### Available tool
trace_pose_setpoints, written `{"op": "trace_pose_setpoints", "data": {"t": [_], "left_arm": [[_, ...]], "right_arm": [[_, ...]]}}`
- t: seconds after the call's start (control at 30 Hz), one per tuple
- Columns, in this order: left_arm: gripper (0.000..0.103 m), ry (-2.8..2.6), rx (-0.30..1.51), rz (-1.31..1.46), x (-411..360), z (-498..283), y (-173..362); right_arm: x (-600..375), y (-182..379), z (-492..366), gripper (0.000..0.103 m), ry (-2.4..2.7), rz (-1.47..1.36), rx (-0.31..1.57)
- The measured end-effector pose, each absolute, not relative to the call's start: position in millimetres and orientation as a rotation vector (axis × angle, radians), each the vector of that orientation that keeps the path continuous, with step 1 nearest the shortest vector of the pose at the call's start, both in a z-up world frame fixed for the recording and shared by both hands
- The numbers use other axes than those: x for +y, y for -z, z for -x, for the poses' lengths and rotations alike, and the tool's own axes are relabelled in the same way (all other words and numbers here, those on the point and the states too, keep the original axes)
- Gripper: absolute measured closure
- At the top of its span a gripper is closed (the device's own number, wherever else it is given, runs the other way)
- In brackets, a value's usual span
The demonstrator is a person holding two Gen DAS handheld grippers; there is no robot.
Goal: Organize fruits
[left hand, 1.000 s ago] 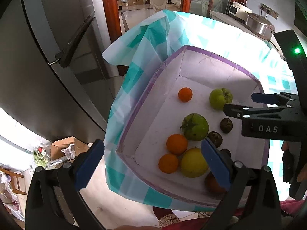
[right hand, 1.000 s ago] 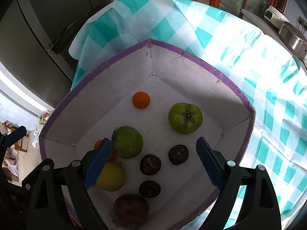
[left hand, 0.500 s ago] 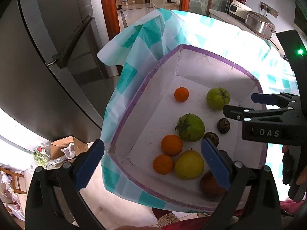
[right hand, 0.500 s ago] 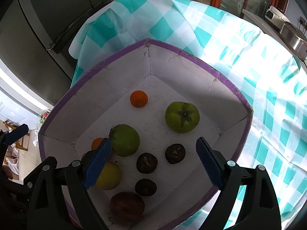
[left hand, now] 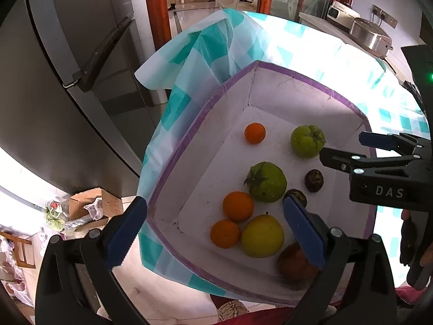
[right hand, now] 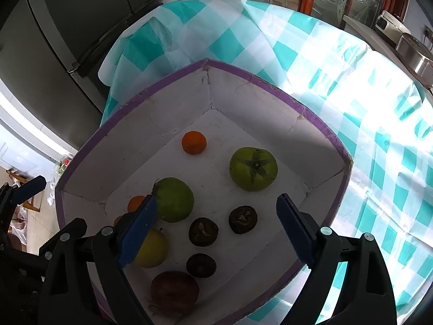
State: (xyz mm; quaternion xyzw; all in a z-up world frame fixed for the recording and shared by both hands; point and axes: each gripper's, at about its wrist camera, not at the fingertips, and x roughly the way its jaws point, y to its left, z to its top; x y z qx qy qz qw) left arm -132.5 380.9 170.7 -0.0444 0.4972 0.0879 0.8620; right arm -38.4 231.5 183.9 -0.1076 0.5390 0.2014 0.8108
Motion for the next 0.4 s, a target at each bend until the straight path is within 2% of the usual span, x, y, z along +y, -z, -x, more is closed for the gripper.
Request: {"op": "trace_pose_setpoints", "data": {"t": [0.4], "left_arm": [[0.002,-0.166,1.067,0.092,381.6,142.6,-171.3]], "right_arm": [[227.3,-198.2,52.9,0.016,-0.414,0.21,1.13]]}}
